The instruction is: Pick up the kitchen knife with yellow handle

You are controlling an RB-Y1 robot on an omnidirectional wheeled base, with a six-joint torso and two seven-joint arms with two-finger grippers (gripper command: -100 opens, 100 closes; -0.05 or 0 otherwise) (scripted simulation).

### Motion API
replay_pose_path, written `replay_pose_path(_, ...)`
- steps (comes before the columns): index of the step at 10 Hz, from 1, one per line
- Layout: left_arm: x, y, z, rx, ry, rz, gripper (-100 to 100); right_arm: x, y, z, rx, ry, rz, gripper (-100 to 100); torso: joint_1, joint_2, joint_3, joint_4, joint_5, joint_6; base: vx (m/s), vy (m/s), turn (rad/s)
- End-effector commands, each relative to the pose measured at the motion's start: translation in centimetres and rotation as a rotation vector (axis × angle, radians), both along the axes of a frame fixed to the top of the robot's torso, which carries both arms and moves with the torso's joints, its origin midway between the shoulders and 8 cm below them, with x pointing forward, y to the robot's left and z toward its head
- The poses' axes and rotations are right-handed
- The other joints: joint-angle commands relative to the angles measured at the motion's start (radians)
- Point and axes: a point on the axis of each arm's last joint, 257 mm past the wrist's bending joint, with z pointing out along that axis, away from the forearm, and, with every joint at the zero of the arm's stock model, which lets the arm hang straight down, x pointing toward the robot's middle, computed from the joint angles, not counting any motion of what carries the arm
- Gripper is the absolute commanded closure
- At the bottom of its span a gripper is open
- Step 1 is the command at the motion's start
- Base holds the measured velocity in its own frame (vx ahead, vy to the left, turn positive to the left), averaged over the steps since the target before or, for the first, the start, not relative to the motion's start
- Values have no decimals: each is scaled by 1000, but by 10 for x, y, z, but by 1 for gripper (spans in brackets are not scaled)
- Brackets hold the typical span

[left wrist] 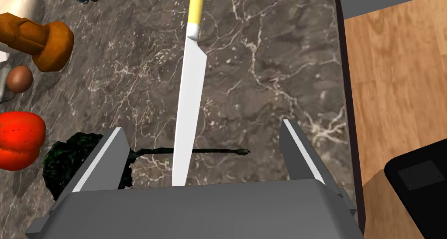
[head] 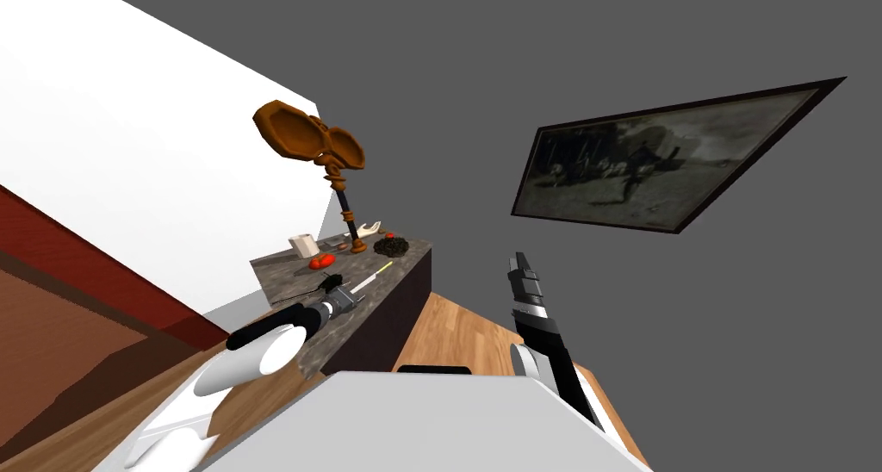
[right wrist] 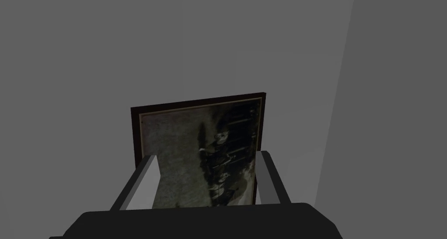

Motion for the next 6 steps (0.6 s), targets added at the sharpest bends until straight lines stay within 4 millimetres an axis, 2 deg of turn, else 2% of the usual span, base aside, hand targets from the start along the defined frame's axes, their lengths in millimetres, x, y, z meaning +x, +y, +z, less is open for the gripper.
replay_pose_path(1, -3, 2, -5, -11, 26, 3, -100, 0, 0, 0, 0, 0, 0, 0, 0, 0, 0, 0, 0, 0, 143, 3, -30)
replay_pose_path(3, -16, 9, -13, -33, 83, 15, -100, 0, 0, 0, 0, 0, 0, 0, -1, 2, 1, 0, 0, 0, 140, 6, -78)
replay_pose_path(6, -32, 17, -20, -57, 152, 30, -100, 0, 0, 0, 0, 0, 0, 0, 1, -1, 0, 0, 0, 0, 174, 29, -82)
